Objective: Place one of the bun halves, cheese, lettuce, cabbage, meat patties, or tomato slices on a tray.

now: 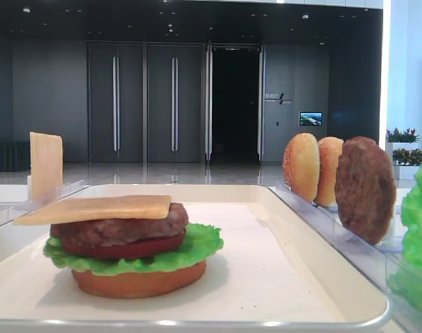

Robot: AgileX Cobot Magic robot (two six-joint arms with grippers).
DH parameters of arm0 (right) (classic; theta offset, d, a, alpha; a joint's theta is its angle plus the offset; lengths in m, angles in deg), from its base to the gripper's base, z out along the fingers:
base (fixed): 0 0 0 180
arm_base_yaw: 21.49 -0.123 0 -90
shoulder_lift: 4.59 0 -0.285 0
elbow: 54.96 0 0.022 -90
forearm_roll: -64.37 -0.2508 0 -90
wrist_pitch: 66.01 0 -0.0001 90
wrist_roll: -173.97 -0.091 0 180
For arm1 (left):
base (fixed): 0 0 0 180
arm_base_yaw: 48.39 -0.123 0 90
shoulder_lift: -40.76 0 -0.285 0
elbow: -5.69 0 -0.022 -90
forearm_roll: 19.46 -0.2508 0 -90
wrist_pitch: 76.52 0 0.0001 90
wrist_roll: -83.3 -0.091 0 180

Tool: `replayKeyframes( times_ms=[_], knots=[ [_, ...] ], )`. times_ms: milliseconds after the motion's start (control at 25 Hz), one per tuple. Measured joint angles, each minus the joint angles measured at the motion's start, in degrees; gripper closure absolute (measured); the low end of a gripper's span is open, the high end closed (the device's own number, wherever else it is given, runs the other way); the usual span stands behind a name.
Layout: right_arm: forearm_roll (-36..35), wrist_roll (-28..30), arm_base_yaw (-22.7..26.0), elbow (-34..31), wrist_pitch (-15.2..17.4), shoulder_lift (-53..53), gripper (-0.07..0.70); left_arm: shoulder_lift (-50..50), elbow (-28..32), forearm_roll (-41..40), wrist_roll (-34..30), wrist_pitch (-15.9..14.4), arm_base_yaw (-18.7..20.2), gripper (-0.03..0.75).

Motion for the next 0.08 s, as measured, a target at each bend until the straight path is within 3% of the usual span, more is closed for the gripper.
replayKeyframes(
  times_ms=[80],
  knots=[
    [0.00, 0.00, 0.00, 0.00, 0.00, 0.00, 0.150, 0.00, 0.00, 0.00, 0.00, 0.00, 0.00, 0.055]
  ],
)
